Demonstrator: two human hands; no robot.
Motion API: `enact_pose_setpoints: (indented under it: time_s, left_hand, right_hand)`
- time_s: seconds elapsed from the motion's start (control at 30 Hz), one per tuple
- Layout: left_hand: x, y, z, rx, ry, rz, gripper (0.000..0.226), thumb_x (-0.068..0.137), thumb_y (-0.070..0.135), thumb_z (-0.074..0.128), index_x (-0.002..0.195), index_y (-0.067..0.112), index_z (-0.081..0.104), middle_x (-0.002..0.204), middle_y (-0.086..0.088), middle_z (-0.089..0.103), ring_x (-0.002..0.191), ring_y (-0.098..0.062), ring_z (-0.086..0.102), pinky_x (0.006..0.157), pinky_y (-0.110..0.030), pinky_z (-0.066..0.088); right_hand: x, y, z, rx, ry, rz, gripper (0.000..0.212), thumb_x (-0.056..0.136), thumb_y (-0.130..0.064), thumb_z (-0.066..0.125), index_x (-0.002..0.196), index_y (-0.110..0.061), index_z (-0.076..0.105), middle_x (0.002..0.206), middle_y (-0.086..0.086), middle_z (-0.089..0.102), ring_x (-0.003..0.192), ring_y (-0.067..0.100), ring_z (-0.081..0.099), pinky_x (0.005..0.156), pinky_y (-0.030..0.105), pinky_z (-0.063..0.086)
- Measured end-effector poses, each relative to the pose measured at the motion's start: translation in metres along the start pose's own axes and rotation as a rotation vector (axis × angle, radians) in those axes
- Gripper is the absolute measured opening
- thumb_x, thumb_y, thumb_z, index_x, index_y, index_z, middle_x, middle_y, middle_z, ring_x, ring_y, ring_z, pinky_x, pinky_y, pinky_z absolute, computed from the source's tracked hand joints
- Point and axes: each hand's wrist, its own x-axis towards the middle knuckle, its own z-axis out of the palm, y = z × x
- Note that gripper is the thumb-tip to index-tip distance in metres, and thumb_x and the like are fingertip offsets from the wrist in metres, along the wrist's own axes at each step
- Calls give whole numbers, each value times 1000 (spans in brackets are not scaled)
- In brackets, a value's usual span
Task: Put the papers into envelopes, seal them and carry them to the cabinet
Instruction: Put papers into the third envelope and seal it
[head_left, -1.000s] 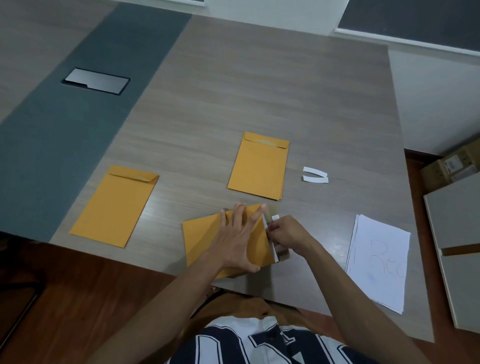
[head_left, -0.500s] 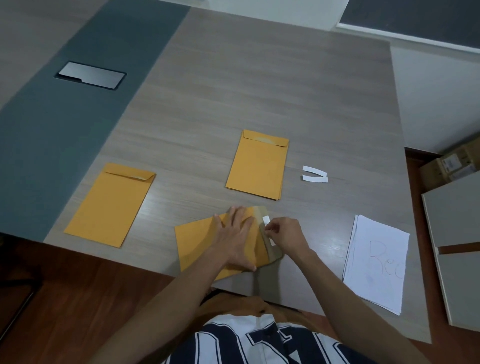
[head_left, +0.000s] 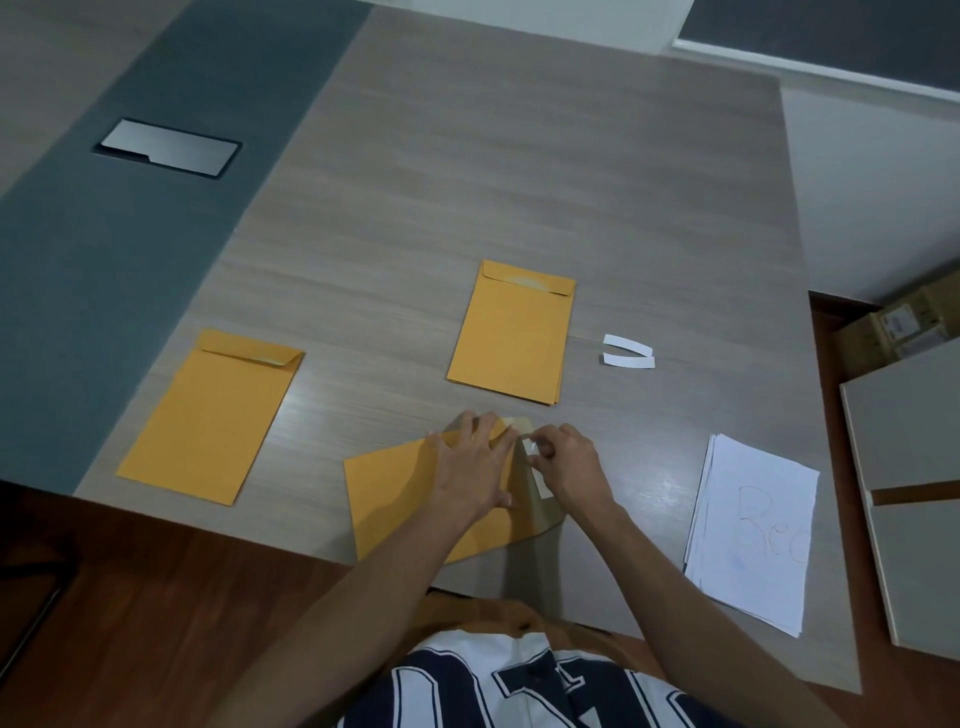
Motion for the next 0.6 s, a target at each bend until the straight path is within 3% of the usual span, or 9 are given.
enact_pose_setpoints:
  time_s: [0.6]
  left_hand:
    - [-1,2,-3,9,-3,-9,96,77,62,71,150,31,19,153,-8,17,144,-33,10,102,-74,28]
  right_hand:
    - [13,2,3,18,57,11,13,88,-20,69,96,-10,67,91,3,60,74,11,52,69,20,40]
